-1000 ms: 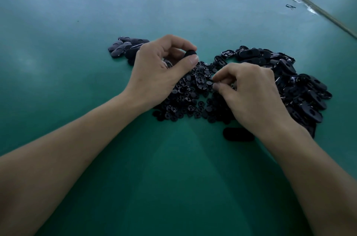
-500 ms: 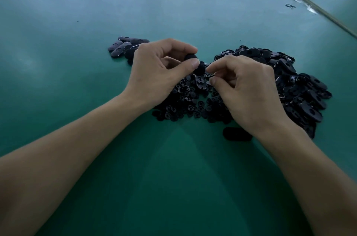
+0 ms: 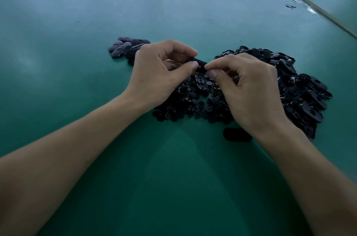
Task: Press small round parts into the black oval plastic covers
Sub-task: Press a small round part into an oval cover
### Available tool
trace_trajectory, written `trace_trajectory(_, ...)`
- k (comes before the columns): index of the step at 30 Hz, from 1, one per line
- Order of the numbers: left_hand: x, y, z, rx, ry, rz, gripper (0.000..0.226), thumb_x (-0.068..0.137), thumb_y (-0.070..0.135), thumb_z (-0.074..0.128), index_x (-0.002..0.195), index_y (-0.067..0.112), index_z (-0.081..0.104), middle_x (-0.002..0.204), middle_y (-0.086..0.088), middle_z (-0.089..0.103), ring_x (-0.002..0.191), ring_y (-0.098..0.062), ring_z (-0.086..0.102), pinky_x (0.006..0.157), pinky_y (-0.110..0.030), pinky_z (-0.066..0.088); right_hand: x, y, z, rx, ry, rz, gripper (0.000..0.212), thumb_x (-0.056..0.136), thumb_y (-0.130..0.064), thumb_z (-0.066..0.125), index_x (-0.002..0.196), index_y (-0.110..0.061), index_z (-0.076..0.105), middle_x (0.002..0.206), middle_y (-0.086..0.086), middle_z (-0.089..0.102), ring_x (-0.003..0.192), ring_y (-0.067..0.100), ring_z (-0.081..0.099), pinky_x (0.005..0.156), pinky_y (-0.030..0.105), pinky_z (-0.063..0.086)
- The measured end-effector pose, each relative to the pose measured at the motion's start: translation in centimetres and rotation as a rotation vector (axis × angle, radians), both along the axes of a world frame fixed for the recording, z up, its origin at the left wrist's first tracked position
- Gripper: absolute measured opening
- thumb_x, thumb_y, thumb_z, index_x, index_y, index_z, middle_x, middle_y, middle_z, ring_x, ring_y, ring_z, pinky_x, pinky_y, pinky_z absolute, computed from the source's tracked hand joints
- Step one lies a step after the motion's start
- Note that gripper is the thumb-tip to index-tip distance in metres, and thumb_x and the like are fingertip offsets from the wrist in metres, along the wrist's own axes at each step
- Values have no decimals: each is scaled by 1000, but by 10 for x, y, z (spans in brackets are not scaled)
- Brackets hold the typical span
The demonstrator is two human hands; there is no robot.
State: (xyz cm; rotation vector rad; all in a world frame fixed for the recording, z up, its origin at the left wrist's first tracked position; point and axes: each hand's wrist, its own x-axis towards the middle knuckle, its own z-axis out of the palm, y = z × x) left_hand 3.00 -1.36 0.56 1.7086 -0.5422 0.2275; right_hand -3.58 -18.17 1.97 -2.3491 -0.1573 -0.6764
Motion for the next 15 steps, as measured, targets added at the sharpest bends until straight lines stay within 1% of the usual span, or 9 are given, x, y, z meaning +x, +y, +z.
trace_trajectory(2, -1, 0, 0, 14, -13, -15, 23, 82, 5, 79, 88, 26, 70, 81, 0, 74, 72, -9, 73, 72, -22, 59, 0, 2, 0, 6, -44, -6, 16, 93, -14, 68, 102, -23, 77, 87, -1, 68, 81, 6, 61, 74, 9, 43)
trace_trajectory(4, -3, 0, 1, 24, -13, -45, 22, 81, 6, 79, 87, 25, 70, 79, 2, 74, 70, -8, 71, 70, -22, 58, 0, 4, 0, 47, -58, -2, 15, 92, -13, 68, 100, -21, 76, 86, -4, 71, 81, 9, 65, 76, 22, 52)
trace_trajectory(5, -4, 0, 1, 24, -9, -68, 21, 81, 5, 79, 86, 23, 70, 77, 4, 74, 68, -7, 71, 68, -21, 58, -1, 5, 0, 81, -59, 0, 14, 91, -12, 68, 98, -21, 76, 85, -6, 71, 80, 8, 66, 76, 27, 54)
trace_trajectory(6, -5, 0, 2, 23, -9, -89, 21, 80, 4, 79, 86, 21, 69, 75, 6, 73, 67, -6, 70, 66, -21, 57, -1, 6, -1, 113, -58, 1, 12, 90, -12, 69, 96, -20, 75, 83, -9, 72, 78, 7, 67, 75, 28, 55)
trace_trajectory(8, -6, 0, 2, 22, -15, -115, 20, 79, 3, 79, 86, 19, 68, 74, 7, 73, 65, -5, 69, 65, -19, 55, -1, 9, -1, 152, -51, 0, 10, 89, -12, 70, 93, -20, 74, 81, -13, 70, 75, 5, 67, 72, 25, 54)
trace_trajectory(11, -6, 0, 2, 31, -19, -116, 19, 78, 7, 78, 87, 20, 68, 78, 2, 72, 65, -8, 68, 66, -23, 57, -2, 12, -1, 176, -37, 2, 10, 90, -13, 69, 90, -23, 69, 78, -16, 68, 73, 4, 65, 69, 21, 53)
trace_trajectory(13, -6, -1, 2, 43, -23, -108, 22, 77, 6, 79, 89, 22, 68, 80, 1, 72, 66, -8, 67, 68, -25, 59, -3, 14, 0, 191, -30, 4, 12, 92, -14, 67, 89, -25, 64, 77, -14, 68, 73, 5, 65, 69, 24, 53)
trace_trajectory(15, -6, -1, 2, 44, -29, -94, 27, 78, 2, 79, 90, 24, 68, 82, 2, 71, 66, -7, 66, 69, -22, 57, -3, 14, 1, 207, -27, 8, 13, 95, -14, 63, 90, -25, 60, 77, -10, 69, 73, 8, 67, 70, 29, 53)
